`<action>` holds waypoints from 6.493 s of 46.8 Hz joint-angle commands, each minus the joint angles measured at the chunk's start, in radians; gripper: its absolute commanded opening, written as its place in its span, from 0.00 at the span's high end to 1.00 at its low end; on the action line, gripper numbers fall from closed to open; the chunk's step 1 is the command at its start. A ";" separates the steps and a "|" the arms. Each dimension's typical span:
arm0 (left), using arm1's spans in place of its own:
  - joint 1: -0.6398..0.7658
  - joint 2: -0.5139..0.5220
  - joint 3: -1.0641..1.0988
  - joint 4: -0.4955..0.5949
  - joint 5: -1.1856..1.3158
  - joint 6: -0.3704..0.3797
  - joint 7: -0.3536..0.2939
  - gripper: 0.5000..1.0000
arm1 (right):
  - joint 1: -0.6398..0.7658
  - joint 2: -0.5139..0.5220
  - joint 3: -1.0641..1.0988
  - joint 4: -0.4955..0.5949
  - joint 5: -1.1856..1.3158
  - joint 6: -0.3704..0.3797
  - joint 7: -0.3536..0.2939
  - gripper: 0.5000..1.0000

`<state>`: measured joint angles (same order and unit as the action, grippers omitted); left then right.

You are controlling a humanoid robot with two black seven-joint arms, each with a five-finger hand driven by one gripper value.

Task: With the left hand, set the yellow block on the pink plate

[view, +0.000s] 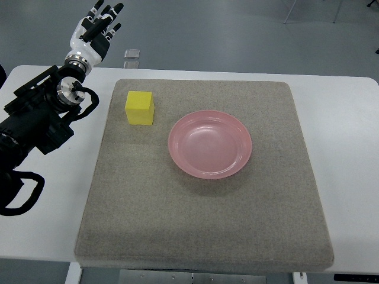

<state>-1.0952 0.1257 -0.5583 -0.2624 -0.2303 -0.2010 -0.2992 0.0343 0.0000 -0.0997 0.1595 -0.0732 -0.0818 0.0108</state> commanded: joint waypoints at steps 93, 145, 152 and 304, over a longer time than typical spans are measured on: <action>-0.227 0.272 0.615 -0.411 0.336 0.002 0.003 0.01 | 0.001 0.000 0.000 0.000 0.000 0.000 0.000 0.15; -0.290 0.440 0.851 -0.626 1.211 -0.066 -0.003 0.02 | -0.001 0.000 0.000 0.000 0.000 0.000 0.000 0.15; -0.282 0.431 0.839 -0.609 1.204 -0.063 -0.003 0.02 | 0.001 0.000 0.000 0.000 0.000 0.000 0.000 0.15; -0.213 0.097 0.672 -0.583 1.379 0.025 -0.058 1.00 | 0.001 0.000 0.000 0.000 0.000 0.000 0.000 0.15</action>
<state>-1.3098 0.2241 0.1104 -0.8467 1.1489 -0.1764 -0.3575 0.0350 0.0000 -0.0997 0.1598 -0.0733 -0.0818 0.0107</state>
